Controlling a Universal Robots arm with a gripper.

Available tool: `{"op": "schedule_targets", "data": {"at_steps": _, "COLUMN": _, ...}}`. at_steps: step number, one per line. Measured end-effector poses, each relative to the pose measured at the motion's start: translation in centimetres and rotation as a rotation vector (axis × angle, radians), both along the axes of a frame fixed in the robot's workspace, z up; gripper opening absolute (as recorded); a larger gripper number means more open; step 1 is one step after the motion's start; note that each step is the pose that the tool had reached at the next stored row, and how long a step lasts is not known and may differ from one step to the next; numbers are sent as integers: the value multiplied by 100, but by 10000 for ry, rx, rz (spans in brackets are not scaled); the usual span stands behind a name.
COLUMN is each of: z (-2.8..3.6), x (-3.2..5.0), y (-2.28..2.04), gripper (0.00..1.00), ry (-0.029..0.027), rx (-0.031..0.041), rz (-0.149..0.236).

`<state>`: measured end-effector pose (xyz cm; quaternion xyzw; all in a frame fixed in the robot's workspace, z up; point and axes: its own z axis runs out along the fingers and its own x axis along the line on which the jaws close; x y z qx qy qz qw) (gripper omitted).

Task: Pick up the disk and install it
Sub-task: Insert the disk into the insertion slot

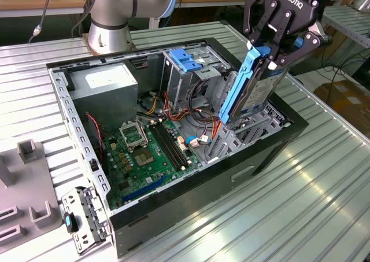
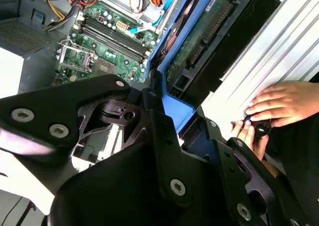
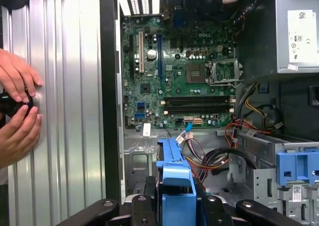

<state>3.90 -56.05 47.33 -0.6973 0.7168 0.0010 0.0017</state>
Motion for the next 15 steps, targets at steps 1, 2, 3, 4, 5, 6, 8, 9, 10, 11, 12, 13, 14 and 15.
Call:
{"op": "schedule_targets", "data": {"at_steps": 1, "z": -14, "x": 16, "y": -14, "gripper": 37, "ry": 0, "rx": 1, "rz": 0}}
{"op": "schedule_targets", "data": {"at_steps": 2, "z": -24, "x": 29, "y": -22, "gripper": 37, "ry": 0, "rx": 2, "rz": -1}}
{"op": "schedule_targets", "data": {"at_steps": 3, "z": -37, "x": 57, "y": -34, "gripper": 37, "ry": 0, "rx": 0, "rz": -1}}
{"op": "schedule_targets", "data": {"at_steps": 4, "z": -44, "x": 81, "y": -38, "gripper": 37, "ry": 0, "rx": 0, "rz": -1}}
{"op": "schedule_targets", "data": {"at_steps": 5, "z": -49, "x": 102, "y": -40, "gripper": 37, "ry": 0, "rx": 0, "rz": 0}}
{"op": "schedule_targets", "data": {"at_steps": 6, "z": -56, "x": 132, "y": -42, "gripper": 37, "ry": 0, "rx": 1, "rz": -1}}
{"op": "schedule_targets", "data": {"at_steps": 8, "z": -66, "x": 177, "y": -42, "gripper": 37, "ry": 0, "rx": -2, "rz": 0}}
{"op": "schedule_targets", "data": {"at_steps": 9, "z": -71, "x": 193, "y": -42, "gripper": 37, "ry": 0, "rx": -2, "rz": -1}}
{"op": "schedule_targets", "data": {"at_steps": 10, "z": -76, "x": 203, "y": -41, "gripper": 37, "ry": 0, "rx": -4, "rz": 0}}
{"op": "schedule_targets", "data": {"at_steps": 11, "z": -84, "x": 210, "y": -42, "gripper": 37, "ry": 0, "rx": -5, "rz": 0}}
{"op": "schedule_targets", "data": {"at_steps": 12, "z": -94, "x": 221, "y": -42, "gripper": 37, "ry": 0, "rx": -5, "rz": -1}}
{"op": "schedule_targets", "data": {"at_steps": 13, "z": -104, "x": 231, "y": -42, "gripper": 37, "ry": 0, "rx": -5, "rz": 1}}
{"op": "schedule_targets", "data": {"at_steps": 14, "z": -117, "x": 239, "y": -42, "gripper": 37, "ry": 0, "rx": -6, "rz": 2}}
{"op": "schedule_targets", "data": {"at_steps": 15, "z": -125, "x": 241, "y": -42, "gripper": 37, "ry": 0, "rx": -8, "rz": 2}}
